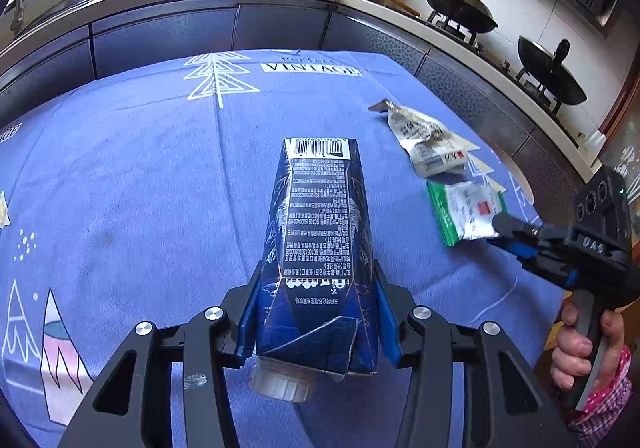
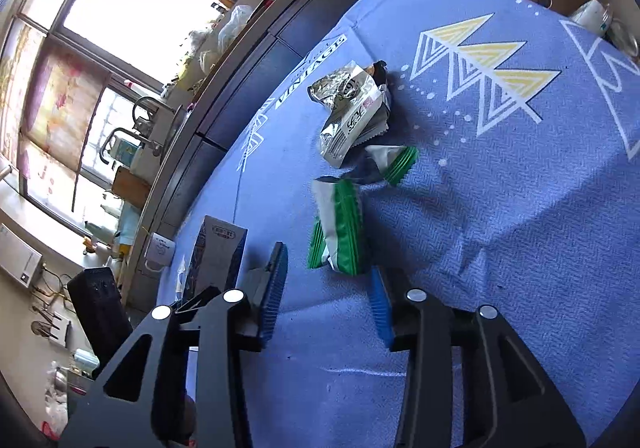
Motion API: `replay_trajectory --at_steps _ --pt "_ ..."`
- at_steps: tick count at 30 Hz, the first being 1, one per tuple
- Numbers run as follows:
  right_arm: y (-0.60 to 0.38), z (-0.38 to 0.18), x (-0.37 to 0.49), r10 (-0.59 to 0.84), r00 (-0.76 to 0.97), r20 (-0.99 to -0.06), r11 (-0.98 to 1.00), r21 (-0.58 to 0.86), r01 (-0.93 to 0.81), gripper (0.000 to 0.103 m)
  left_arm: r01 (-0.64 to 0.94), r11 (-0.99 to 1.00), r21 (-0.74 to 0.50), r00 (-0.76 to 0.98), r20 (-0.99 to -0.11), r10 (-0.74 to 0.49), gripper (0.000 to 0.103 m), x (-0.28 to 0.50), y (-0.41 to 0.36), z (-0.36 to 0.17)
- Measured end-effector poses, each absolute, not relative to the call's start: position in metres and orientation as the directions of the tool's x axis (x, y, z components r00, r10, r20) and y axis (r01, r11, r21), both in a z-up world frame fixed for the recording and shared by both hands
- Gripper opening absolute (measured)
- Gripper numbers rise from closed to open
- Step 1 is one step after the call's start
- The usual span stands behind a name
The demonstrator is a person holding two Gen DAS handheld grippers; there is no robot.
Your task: Collect trash
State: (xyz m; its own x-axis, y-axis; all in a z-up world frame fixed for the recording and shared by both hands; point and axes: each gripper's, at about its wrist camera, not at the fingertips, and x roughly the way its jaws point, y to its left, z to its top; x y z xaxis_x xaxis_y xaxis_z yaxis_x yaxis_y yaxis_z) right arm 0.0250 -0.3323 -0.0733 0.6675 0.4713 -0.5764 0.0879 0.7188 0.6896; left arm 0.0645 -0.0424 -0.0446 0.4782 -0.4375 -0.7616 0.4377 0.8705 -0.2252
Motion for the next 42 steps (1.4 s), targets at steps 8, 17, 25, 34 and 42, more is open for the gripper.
replay_trajectory --at_steps 8,17,25,34,42 --pt "-0.337 -0.071 0.016 0.415 0.67 -0.616 0.772 0.628 0.098 0.041 0.422 0.88 -0.22 0.495 -0.757 -0.426 0.067 0.062 -0.044 -0.037" --pt "-0.345 -0.079 0.018 0.428 0.665 -0.612 0.755 0.647 0.11 0.041 0.418 0.886 -0.201 0.484 -0.776 -0.404 0.053 0.07 -0.054 -0.04" --pt "-0.343 -0.075 0.022 0.467 0.676 -0.57 0.745 0.665 0.046 0.004 0.468 0.858 -0.21 0.458 -0.773 -0.438 0.049 0.068 -0.069 -0.033" --pt "-0.419 -0.046 -0.01 0.355 0.805 -0.475 0.721 0.687 0.087 0.004 0.662 0.712 -0.233 0.357 -0.738 -0.573 0.049 0.077 -0.175 0.008" --pt "-0.552 -0.045 -0.038 0.111 0.868 -0.485 0.698 0.66 0.279 0.004 0.802 0.556 -0.217 0.232 -0.745 -0.625 0.049 0.089 -0.335 0.023"
